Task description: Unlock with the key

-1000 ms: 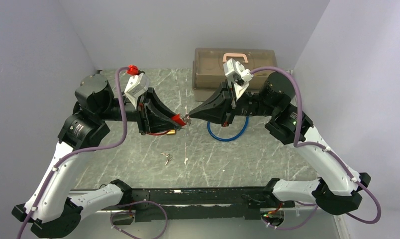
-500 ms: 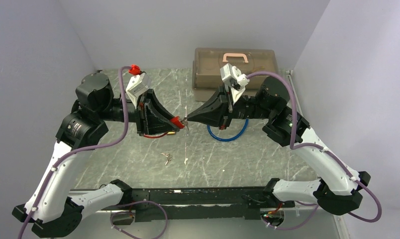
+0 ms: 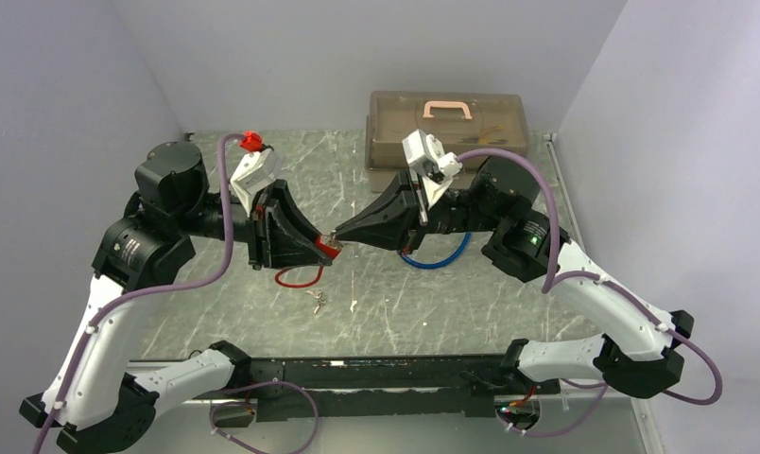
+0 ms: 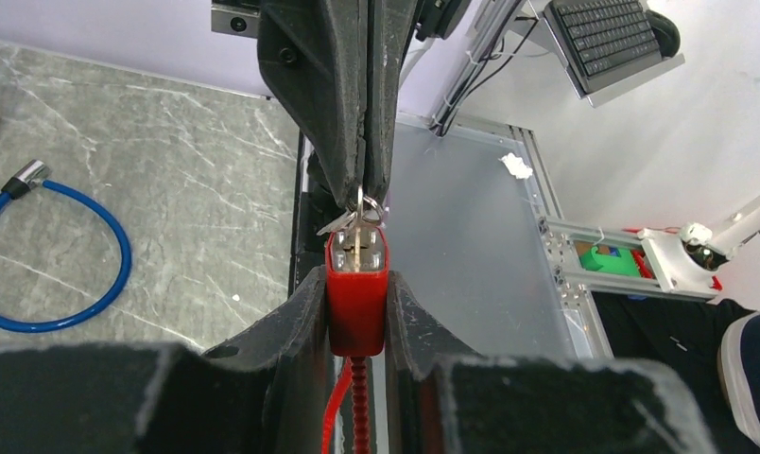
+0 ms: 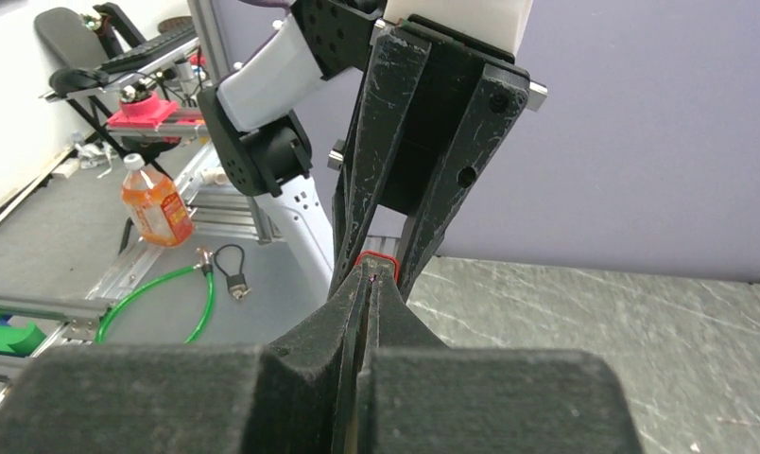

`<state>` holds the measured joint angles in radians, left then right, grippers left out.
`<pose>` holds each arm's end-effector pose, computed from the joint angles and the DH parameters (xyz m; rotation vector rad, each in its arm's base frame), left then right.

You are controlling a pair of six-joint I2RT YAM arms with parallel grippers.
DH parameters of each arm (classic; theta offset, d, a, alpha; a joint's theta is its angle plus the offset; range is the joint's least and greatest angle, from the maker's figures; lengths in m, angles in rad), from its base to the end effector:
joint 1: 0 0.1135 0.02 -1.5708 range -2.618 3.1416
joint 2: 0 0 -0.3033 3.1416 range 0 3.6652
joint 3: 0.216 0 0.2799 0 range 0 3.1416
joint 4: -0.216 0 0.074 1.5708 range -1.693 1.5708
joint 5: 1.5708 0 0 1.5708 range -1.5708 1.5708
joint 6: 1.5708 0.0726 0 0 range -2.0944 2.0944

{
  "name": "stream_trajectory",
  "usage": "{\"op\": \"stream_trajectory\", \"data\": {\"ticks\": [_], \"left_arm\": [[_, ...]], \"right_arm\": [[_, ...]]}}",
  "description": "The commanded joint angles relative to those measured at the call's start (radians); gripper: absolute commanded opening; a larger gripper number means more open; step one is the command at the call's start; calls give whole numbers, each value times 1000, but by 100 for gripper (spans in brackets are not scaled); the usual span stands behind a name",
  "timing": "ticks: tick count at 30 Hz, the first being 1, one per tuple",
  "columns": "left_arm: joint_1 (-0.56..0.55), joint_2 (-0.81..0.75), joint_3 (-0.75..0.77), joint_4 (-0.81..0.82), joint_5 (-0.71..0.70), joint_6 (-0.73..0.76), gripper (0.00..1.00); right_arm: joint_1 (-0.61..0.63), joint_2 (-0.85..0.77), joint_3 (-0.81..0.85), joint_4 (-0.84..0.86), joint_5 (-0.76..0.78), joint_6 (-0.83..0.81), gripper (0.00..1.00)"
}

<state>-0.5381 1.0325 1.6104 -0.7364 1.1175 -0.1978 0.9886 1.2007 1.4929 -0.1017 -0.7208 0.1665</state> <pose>0.1084 -0.1407 0.5568 1.1511 1.4831 -1.4746 0.1145 0.2611 0.5568 -1.1879 1.0664 1.4189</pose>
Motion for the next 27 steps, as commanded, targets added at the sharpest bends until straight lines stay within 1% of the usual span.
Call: {"op": "stream_trajectory", "data": {"ticks": [1,5,8,12,13,14,18,20,22,24,27], "left_arm": [[-13,40,108,209,-57,82,0],[-13,33,117,165,-73,123,0],[-15,32,129,144,-77,145,0],[-17,28,137,116,-82,175,0],[-17,25,139,104,-85,184,0],[-16,23,143,88,-89,230,0],[-22,17,154,40,-101,291,0],[-24,17,154,26,-92,306,0],[-27,11,143,20,-90,312,0],[-31,6,131,14,-90,319,0],[-32,0,120,16,-87,318,0]], "right_arm": [[85,145,-60,-297,-76,-19,0],[83,128,-10,-415,-22,-95,0],[82,108,-27,-454,0,-107,0],[83,94,-25,-558,48,-151,0],[82,78,-30,-570,80,-156,0],[79,58,-30,-583,107,-157,0],[38,-2,0,-616,164,-191,0],[28,-22,19,-618,185,-196,10],[12,-42,45,-608,199,-199,15],[0,-61,84,-601,220,-204,24],[-7,-77,134,-579,246,-210,30]]}}
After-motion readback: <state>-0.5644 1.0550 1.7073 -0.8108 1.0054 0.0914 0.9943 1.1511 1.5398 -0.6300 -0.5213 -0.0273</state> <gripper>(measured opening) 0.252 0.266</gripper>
